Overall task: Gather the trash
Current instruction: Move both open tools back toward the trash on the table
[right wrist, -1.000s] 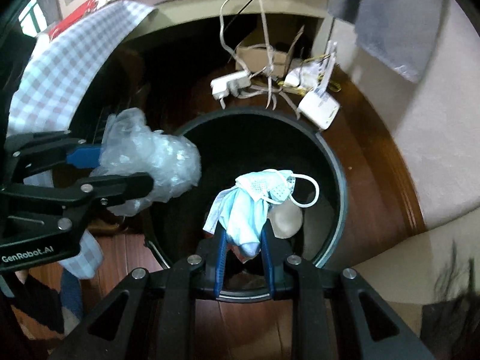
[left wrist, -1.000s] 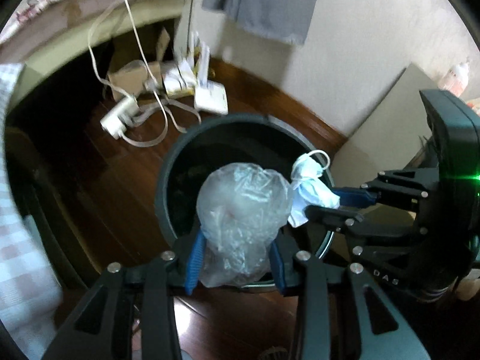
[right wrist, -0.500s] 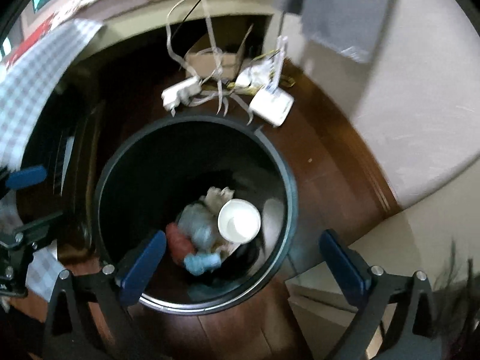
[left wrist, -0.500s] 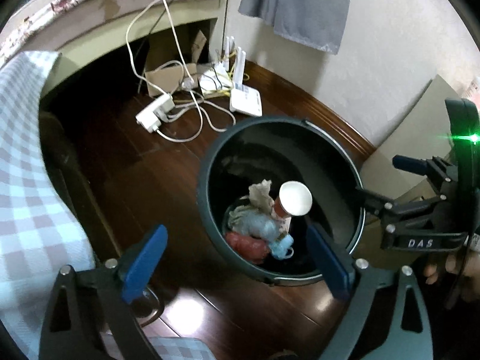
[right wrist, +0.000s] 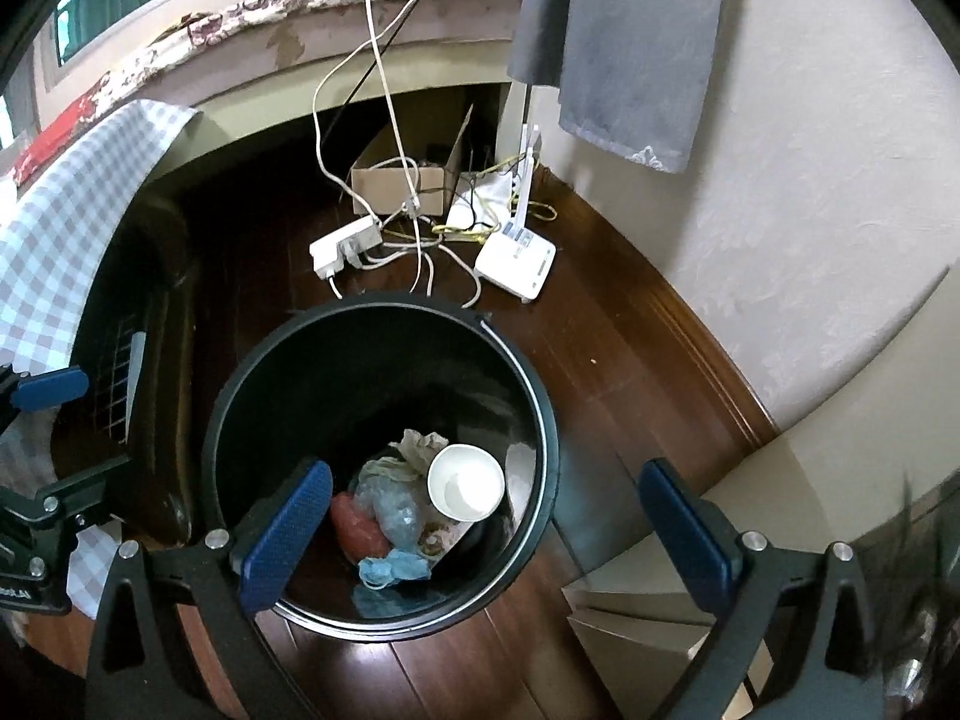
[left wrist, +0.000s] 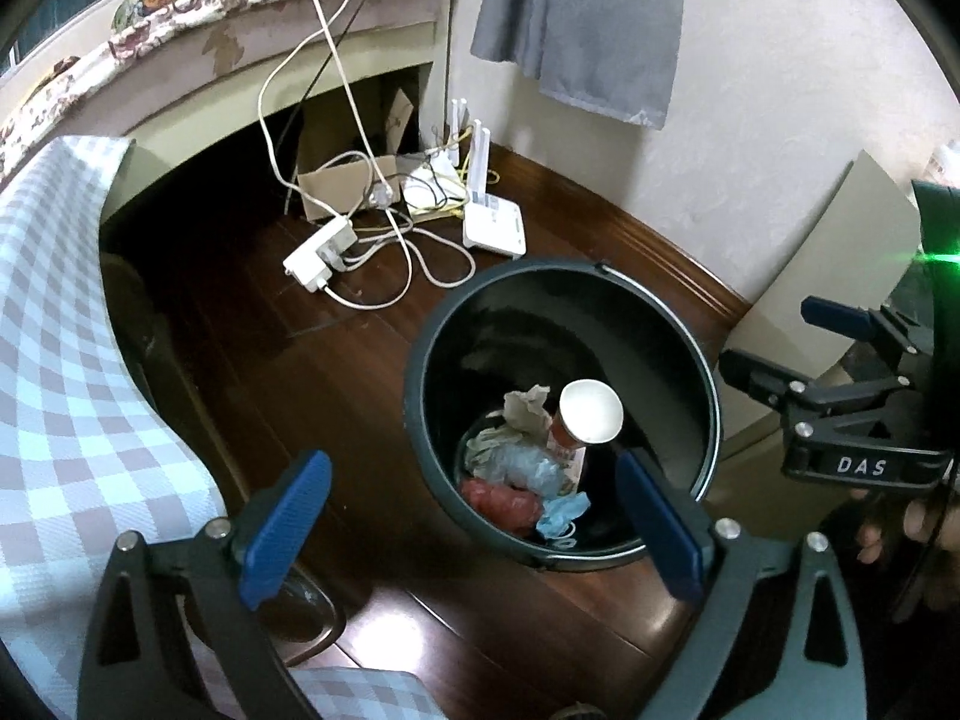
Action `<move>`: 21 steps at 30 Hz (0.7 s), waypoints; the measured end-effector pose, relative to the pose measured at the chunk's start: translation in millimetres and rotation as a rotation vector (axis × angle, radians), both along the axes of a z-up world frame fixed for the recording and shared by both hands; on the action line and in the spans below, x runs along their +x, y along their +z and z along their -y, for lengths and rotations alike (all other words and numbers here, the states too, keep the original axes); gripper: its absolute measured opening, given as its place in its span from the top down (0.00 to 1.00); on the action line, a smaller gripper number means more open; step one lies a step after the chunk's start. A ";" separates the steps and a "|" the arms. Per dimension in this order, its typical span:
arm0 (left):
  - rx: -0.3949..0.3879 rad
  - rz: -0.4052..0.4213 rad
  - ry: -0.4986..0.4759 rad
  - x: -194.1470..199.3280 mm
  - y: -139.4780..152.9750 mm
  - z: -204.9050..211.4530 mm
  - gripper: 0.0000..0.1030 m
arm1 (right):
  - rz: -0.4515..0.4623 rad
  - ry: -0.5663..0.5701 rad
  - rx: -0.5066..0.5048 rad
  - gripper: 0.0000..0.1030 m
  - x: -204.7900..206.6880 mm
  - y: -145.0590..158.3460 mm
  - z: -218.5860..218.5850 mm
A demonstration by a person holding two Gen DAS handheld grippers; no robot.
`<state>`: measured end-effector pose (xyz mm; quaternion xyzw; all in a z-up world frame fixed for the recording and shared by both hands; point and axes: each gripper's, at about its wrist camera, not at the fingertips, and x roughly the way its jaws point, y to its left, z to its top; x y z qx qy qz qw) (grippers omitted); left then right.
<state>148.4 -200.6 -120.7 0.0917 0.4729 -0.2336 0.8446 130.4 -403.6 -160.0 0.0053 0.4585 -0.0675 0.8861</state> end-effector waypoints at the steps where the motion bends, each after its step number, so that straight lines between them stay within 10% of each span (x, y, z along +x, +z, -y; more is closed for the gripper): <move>1: -0.002 0.004 -0.001 -0.5 2.2 0.1 0.06 | 0.007 -0.003 -0.001 0.00 -1.1 1.8 -0.1; 21: -0.046 0.219 0.103 -14.1 89.4 -47.6 0.06 | 0.212 0.016 0.043 0.00 1.7 95.7 -28.2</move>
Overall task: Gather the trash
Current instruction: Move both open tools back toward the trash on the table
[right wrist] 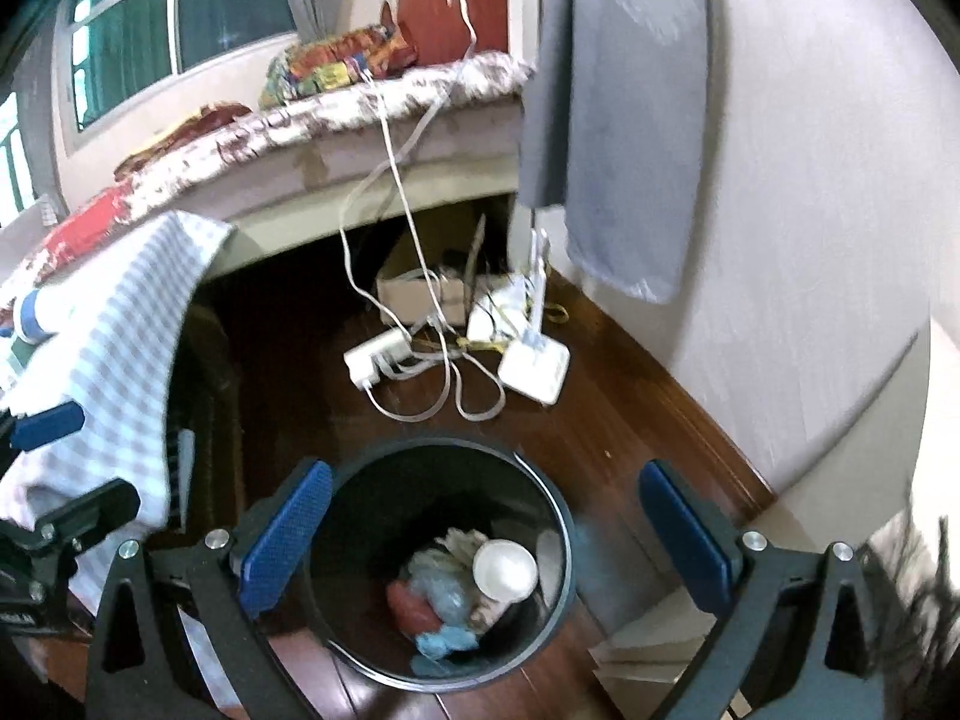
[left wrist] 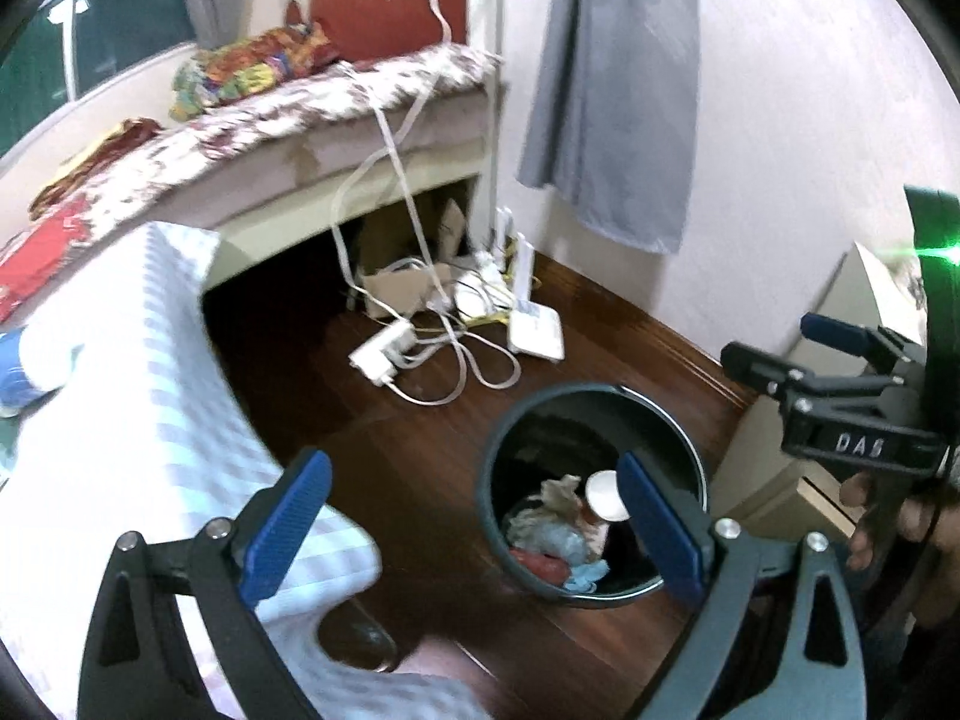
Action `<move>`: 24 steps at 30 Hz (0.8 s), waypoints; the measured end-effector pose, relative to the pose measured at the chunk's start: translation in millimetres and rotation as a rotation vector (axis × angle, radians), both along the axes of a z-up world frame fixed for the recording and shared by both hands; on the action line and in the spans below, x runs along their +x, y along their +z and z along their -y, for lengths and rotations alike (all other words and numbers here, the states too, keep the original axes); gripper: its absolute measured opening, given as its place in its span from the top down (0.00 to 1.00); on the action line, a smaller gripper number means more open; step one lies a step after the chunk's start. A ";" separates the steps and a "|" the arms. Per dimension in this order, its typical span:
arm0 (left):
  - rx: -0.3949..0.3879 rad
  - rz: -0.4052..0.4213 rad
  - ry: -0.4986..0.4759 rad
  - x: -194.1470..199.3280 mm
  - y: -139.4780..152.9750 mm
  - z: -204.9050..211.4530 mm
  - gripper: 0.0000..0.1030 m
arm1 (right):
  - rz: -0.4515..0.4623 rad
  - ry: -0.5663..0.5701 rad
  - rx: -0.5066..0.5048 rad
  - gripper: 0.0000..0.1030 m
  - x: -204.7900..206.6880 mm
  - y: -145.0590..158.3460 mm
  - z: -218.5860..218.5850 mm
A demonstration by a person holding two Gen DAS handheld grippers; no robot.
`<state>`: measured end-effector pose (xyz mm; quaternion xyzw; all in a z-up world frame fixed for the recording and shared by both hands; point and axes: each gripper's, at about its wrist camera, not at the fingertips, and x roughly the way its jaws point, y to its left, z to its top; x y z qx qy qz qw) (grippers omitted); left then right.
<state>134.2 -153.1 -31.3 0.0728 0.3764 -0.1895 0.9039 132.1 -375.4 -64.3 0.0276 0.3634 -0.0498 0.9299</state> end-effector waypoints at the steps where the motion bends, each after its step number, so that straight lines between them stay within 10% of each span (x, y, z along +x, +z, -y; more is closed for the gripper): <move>1: -0.002 0.005 0.016 -0.6 2.5 -5.7 0.06 | 0.012 0.011 -0.003 0.00 1.5 6.6 -7.0; 24: -0.056 0.132 0.532 -38.8 38.0 -244.6 0.06 | 0.107 0.526 0.005 0.00 31.6 70.4 -250.3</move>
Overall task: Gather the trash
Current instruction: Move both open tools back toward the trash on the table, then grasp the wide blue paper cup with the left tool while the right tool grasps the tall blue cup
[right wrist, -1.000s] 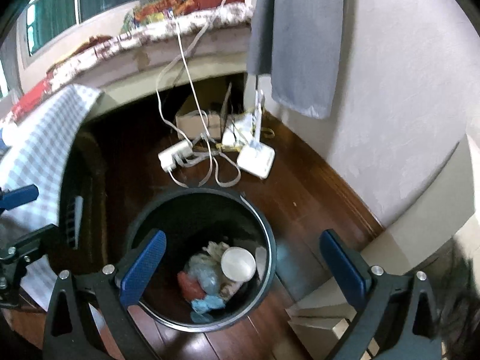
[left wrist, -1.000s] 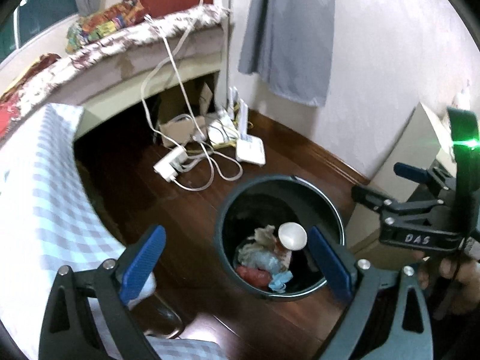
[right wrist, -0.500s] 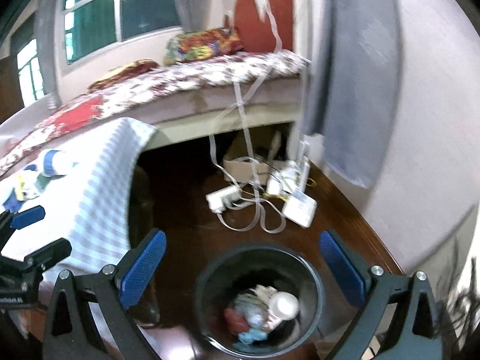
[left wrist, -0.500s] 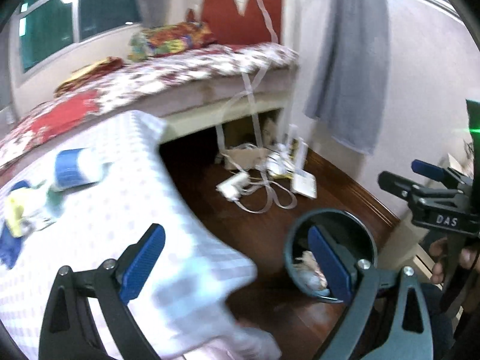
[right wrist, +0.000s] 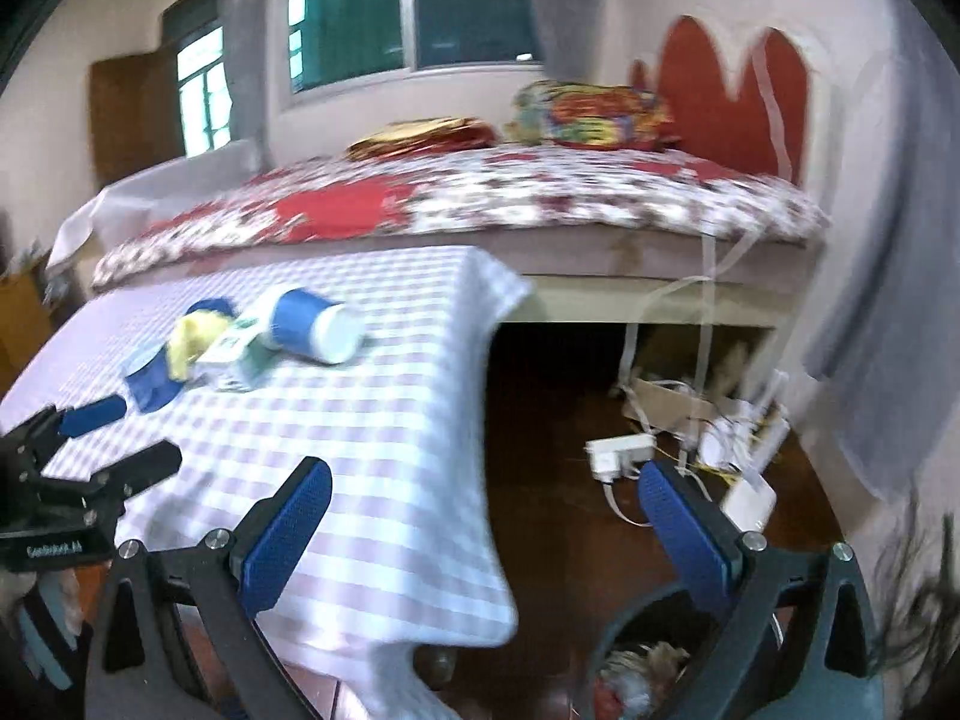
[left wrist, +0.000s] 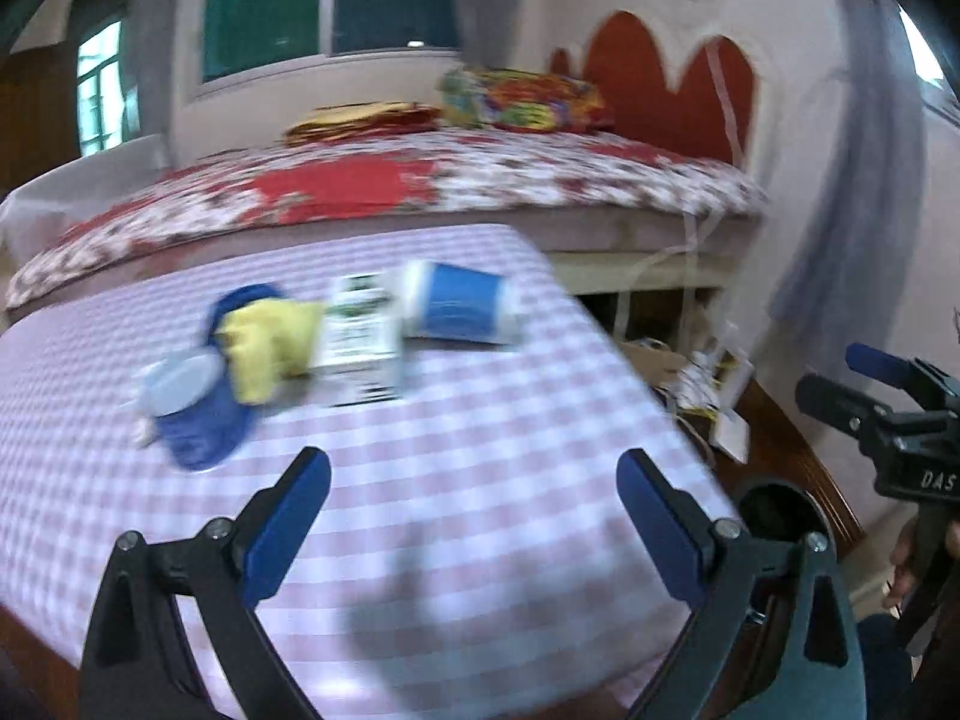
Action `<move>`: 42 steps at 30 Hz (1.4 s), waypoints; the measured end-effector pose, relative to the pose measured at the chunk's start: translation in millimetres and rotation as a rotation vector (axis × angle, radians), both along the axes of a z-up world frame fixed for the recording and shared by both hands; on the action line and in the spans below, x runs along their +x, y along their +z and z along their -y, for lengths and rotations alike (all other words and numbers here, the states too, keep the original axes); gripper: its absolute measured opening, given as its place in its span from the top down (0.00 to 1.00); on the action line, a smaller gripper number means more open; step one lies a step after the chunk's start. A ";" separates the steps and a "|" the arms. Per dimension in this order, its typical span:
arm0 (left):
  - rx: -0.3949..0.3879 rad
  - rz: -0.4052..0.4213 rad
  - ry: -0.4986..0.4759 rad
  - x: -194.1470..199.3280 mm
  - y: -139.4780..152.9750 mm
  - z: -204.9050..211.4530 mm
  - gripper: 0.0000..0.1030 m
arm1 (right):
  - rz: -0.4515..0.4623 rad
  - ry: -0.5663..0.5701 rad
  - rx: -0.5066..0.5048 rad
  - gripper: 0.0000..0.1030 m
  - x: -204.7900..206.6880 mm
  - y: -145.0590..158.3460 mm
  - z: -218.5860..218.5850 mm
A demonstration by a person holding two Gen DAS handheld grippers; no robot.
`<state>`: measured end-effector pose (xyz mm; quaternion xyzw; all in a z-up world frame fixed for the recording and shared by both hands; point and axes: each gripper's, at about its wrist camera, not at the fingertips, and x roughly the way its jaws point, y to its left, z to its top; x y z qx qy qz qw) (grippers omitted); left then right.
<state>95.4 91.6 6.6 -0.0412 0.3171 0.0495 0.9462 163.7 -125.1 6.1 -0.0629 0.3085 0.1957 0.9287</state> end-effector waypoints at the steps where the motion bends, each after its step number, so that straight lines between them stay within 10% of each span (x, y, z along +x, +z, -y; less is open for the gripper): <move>1: -0.001 0.003 0.033 -3.5 -1.1 -14.3 0.06 | -0.006 0.021 -0.001 0.00 1.9 -0.2 -10.4; 16: 0.003 -0.019 0.252 3.8 -24.8 -133.6 0.07 | -0.015 0.222 -0.113 0.00 44.5 -14.3 -133.5; 36: -0.033 -0.140 0.198 64.0 -51.4 -161.7 0.20 | -0.093 0.320 -0.277 0.00 155.3 -64.9 -206.8; 42: -0.056 -0.114 0.196 61.2 -48.8 -165.1 0.25 | -0.129 0.322 -0.229 0.30 140.7 -65.6 -202.2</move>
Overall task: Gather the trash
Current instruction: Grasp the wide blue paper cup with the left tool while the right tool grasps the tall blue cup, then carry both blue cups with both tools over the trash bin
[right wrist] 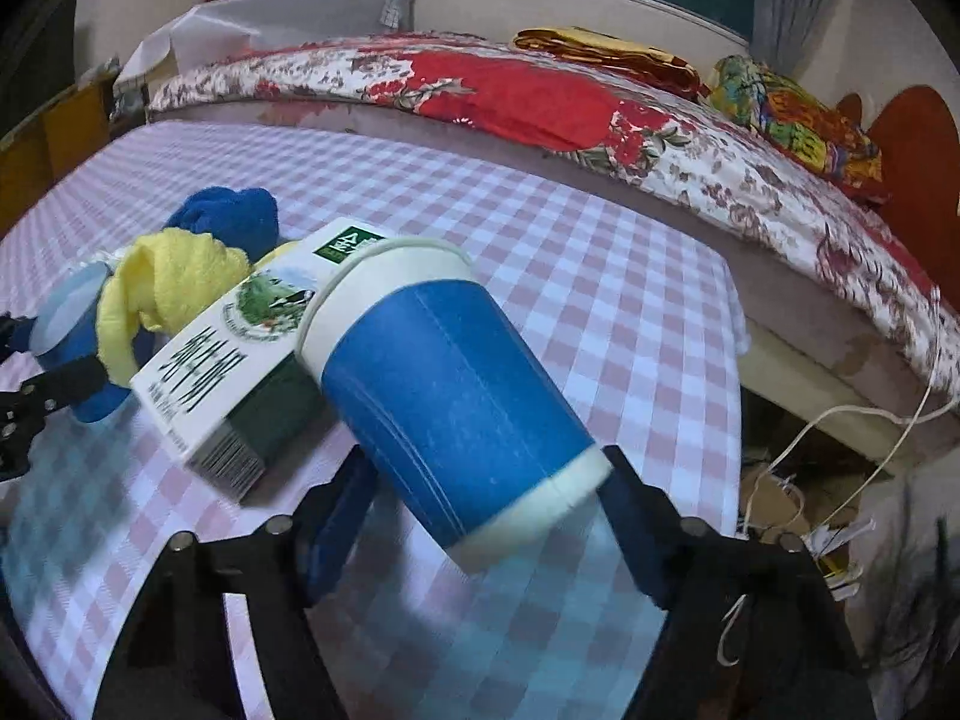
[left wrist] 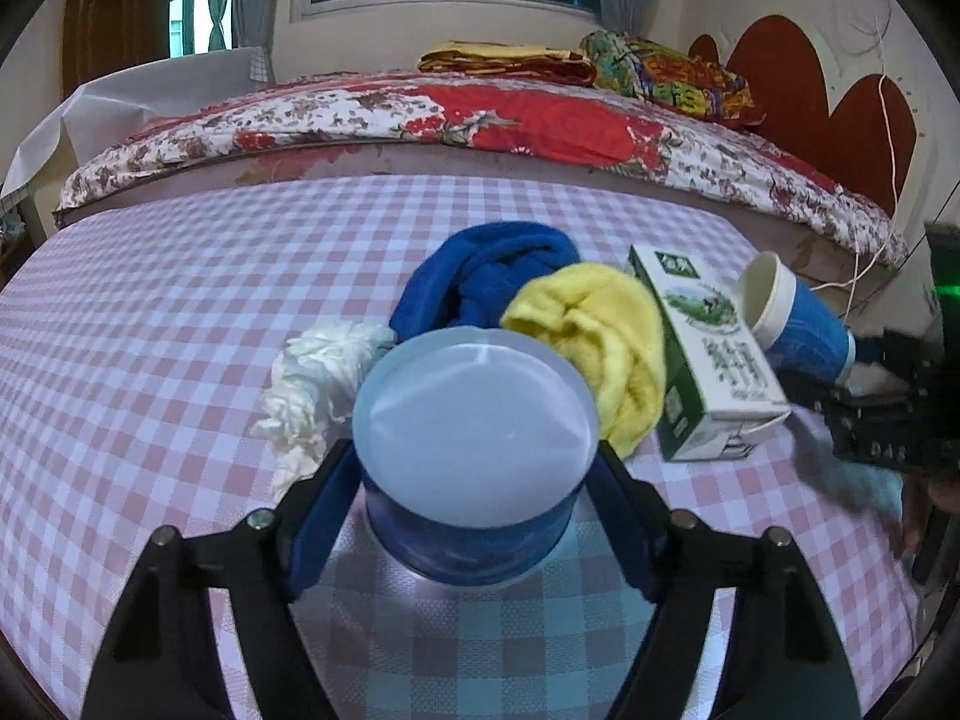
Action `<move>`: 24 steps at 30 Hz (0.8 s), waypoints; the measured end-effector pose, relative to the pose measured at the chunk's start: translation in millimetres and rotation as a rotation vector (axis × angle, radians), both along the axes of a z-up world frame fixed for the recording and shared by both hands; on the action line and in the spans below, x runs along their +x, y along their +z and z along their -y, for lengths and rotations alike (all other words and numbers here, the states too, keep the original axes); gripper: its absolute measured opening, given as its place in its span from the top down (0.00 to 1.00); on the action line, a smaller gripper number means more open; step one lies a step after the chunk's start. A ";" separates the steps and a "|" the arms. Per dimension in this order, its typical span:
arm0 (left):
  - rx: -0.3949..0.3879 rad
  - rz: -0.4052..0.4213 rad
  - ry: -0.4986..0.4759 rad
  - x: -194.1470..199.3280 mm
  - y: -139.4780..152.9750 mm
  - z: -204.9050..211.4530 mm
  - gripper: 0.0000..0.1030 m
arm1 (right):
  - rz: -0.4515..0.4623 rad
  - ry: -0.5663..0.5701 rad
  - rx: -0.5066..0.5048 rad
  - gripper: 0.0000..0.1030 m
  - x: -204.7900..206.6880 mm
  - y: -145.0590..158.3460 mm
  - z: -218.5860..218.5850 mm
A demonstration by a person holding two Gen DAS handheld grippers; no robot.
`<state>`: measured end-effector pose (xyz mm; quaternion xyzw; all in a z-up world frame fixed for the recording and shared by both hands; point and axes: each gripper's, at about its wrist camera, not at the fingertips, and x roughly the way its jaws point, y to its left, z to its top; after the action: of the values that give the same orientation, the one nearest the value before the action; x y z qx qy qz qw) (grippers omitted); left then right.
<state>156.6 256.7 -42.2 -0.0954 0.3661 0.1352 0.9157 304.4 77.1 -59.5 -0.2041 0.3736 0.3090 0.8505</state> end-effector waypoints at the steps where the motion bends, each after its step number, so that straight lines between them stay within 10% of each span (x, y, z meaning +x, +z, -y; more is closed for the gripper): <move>1: 0.000 0.007 -0.001 -0.8 0.8 0.6 0.25 | -0.004 -0.004 0.006 0.33 -6.6 -0.2 2.9; 10: 0.009 0.039 -0.003 -17.3 5.9 11.4 0.25 | -0.065 -0.021 0.079 0.40 -41.0 -0.4 20.6; 13: 0.008 0.034 -0.002 -17.4 4.8 11.9 0.25 | -0.046 -0.017 0.056 0.19 -40.8 -2.0 13.1; 16: 0.002 0.033 0.000 -18.5 3.8 11.3 0.25 | -0.048 -0.017 0.069 0.18 -33.6 -1.6 7.9; 19: 0.002 0.037 0.001 -21.4 4.2 12.6 0.26 | -0.083 -0.028 0.082 0.40 -29.3 -2.8 9.5; 24: 0.009 0.066 0.007 -34.0 9.6 15.9 0.26 | -0.076 -0.033 0.118 0.42 -44.8 0.4 21.1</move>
<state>122.6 240.7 -32.5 -0.0970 0.3347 0.1369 0.9273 259.6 56.0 -59.1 -0.1357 0.3903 0.3239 0.8511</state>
